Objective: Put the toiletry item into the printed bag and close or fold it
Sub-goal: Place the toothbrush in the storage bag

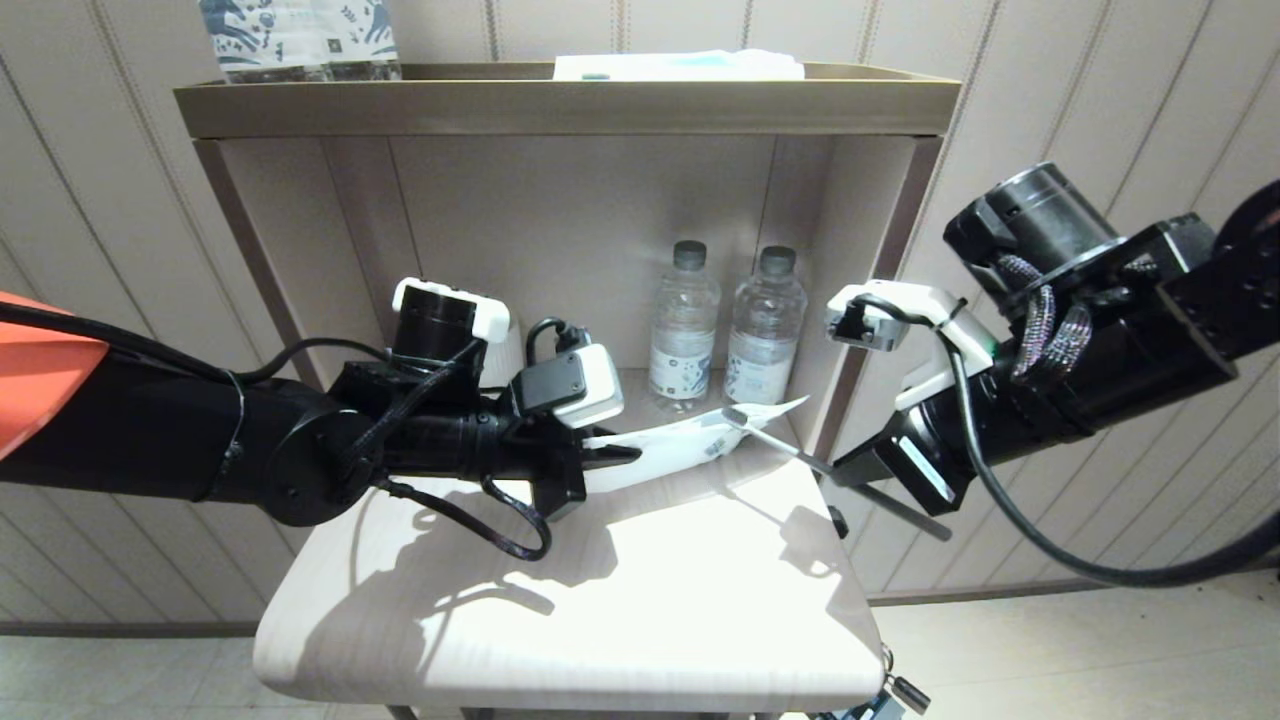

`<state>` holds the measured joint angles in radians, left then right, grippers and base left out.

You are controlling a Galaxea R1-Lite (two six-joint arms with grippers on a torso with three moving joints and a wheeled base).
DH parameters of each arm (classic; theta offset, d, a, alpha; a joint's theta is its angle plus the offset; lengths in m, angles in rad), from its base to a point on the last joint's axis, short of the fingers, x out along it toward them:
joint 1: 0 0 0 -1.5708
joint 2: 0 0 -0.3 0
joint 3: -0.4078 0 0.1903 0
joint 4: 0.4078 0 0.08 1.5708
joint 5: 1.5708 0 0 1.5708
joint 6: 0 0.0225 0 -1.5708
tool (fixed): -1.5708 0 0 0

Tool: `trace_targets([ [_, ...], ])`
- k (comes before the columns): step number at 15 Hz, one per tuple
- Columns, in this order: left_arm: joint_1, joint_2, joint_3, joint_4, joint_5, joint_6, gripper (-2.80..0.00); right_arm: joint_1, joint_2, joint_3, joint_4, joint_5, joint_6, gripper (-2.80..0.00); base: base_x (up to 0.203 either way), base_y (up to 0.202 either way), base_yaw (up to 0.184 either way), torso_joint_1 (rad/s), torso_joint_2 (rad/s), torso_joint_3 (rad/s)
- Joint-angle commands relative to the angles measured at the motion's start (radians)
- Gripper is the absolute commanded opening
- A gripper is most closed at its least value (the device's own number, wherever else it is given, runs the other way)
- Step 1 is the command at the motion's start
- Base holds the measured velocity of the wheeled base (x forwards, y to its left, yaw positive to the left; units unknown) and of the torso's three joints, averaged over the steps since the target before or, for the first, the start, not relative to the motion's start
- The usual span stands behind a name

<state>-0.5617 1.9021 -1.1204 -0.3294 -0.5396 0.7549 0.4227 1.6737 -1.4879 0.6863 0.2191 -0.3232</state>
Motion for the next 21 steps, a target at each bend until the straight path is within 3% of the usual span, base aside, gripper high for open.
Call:
trace_targets([
  [1, 0.0, 0.006, -0.001, -0.002, -0.002, 0.004, -2.8, -0.002, 0.021, -0.002, -0.001, 0.002, -0.002, -2.8, 0.0, 0.0, 0.0, 0.0, 0.0, 0.0],
  [5, 0.0, 0.006, -0.006, -0.002, -0.003, 0.006, -2.8, 0.004, 0.019, 0.006, 0.011, 0.003, -0.008, -2.8, 0.0, 0.0, 0.0, 0.0, 0.0, 0.0],
  [8, -0.005, -0.003, -0.004, 0.0, -0.069, 0.006, -2.8, 0.029, 0.002, -0.017, 0.087, 0.002, -0.019, -2.8, 0.0, 0.0, 0.0, 0.0, 0.0, 0.0],
  [12, -0.043, -0.005, 0.009, 0.0, -0.091, 0.057, -2.8, 0.051, 0.025, -0.151, 0.258, -0.007, -0.031, -2.8, 0.0, 0.0, 0.0, 0.0, 0.0, 0.0],
  [18, -0.044, -0.008, 0.016, 0.0, -0.143, 0.063, -2.8, 0.122, 0.184, -0.413, 0.468, -0.028, -0.037, -2.8, 0.0, 0.0, 0.0, 0.0, 0.0, 0.0],
  [21, -0.044, -0.011, 0.027, 0.0, -0.162, 0.064, -2.8, 0.14, 0.243, -0.45, 0.512, -0.074, -0.055, -2.8, 0.0, 0.0, 0.0, 0.0, 0.0, 0.0],
])
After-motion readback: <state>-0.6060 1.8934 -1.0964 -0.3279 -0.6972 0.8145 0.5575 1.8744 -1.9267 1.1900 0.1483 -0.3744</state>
